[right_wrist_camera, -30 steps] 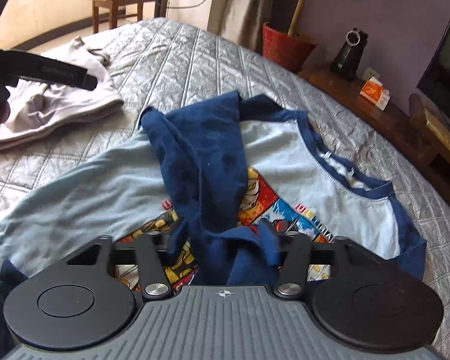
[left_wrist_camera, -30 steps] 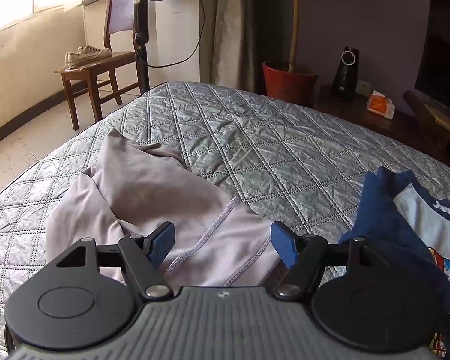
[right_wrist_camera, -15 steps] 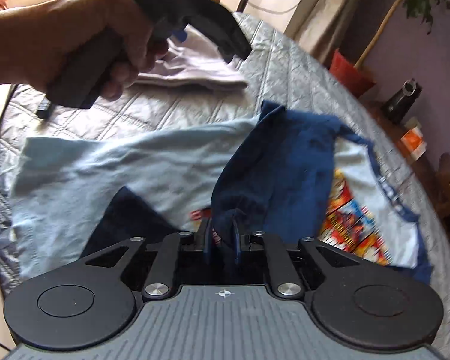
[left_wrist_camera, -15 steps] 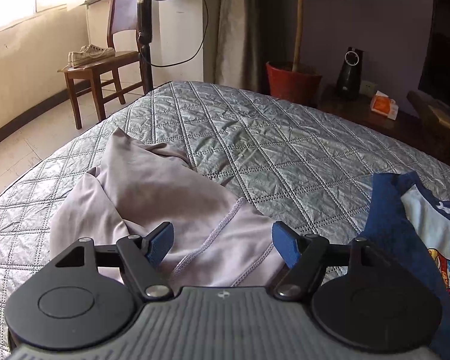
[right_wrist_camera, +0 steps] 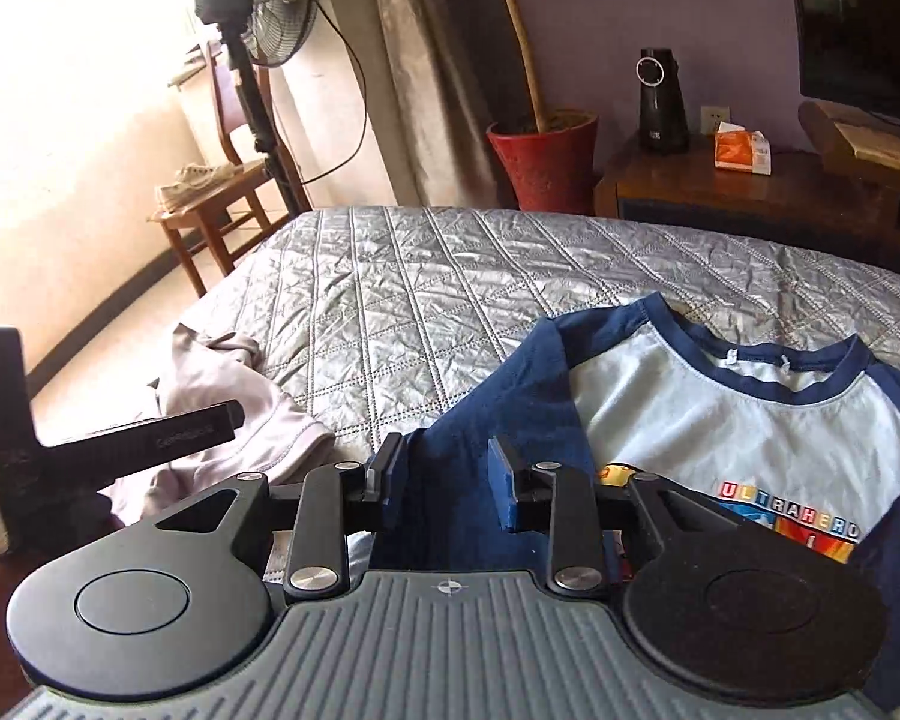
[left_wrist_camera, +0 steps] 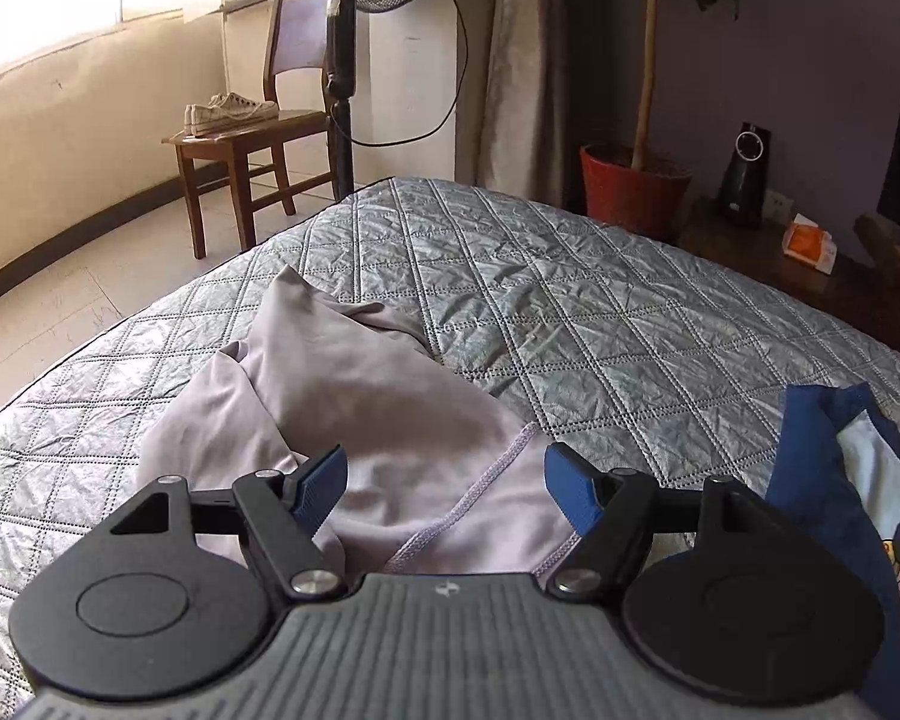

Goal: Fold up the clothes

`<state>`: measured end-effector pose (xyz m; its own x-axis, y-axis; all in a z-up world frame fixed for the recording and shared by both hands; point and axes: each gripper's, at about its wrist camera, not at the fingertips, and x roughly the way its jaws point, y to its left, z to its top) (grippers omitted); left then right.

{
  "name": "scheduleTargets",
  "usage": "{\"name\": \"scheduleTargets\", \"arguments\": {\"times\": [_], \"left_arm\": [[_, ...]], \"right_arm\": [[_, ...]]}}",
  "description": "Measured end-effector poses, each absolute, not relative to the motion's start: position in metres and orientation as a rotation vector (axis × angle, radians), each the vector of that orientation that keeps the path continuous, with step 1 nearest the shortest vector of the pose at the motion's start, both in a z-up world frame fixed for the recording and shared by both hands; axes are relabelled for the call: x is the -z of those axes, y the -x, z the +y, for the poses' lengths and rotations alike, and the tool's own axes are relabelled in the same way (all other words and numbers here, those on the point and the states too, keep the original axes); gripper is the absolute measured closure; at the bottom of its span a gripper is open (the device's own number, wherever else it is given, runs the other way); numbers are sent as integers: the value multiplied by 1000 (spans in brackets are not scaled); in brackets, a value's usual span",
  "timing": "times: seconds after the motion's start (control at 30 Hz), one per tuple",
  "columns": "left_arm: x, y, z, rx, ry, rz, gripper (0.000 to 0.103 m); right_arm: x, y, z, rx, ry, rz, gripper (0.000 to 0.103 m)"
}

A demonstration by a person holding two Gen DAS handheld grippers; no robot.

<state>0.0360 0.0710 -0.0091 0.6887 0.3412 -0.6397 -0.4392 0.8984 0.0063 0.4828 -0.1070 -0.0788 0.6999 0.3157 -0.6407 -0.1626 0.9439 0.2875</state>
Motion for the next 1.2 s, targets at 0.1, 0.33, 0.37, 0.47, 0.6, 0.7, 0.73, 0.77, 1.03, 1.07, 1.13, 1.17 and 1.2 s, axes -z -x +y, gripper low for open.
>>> {"name": "scheduleTargets", "arguments": {"times": [0.1,0.33,0.37,0.47,0.6,0.7,0.73,0.77,1.03,1.07,1.13,1.17,1.2], "left_arm": [[9,-37,74,-439,162,688,34],[12,-39,77,-382,180,721,33],[13,-40,76,-353,187,729,32],[16,-42,69,-236,197,756,31],[19,-42,46,-55,148,783,19],[20,-40,32,12,96,777,18],[20,-40,31,32,98,772,15],[20,-41,32,54,114,774,12],[27,-48,37,98,222,790,12],[28,-49,37,84,226,792,14],[27,-48,31,81,219,787,18],[27,-47,27,84,212,782,18],[26,-47,23,87,205,777,18]], "right_arm": [[104,-513,-87,-269,-242,805,65],[130,-515,-53,-320,8,858,97],[126,-509,-52,-335,36,856,97],[117,-496,-63,-394,5,858,91],[104,-497,-114,-302,-192,809,41],[102,-516,-149,-236,-301,779,40],[103,-524,-156,-227,-315,777,40],[104,-531,-163,-220,-330,776,40],[132,-568,-157,-277,-301,824,53],[135,-570,-156,-279,-294,828,55],[138,-571,-156,-282,-291,825,62],[139,-571,-156,-284,-292,820,62],[139,-571,-157,-286,-294,818,63]]}}
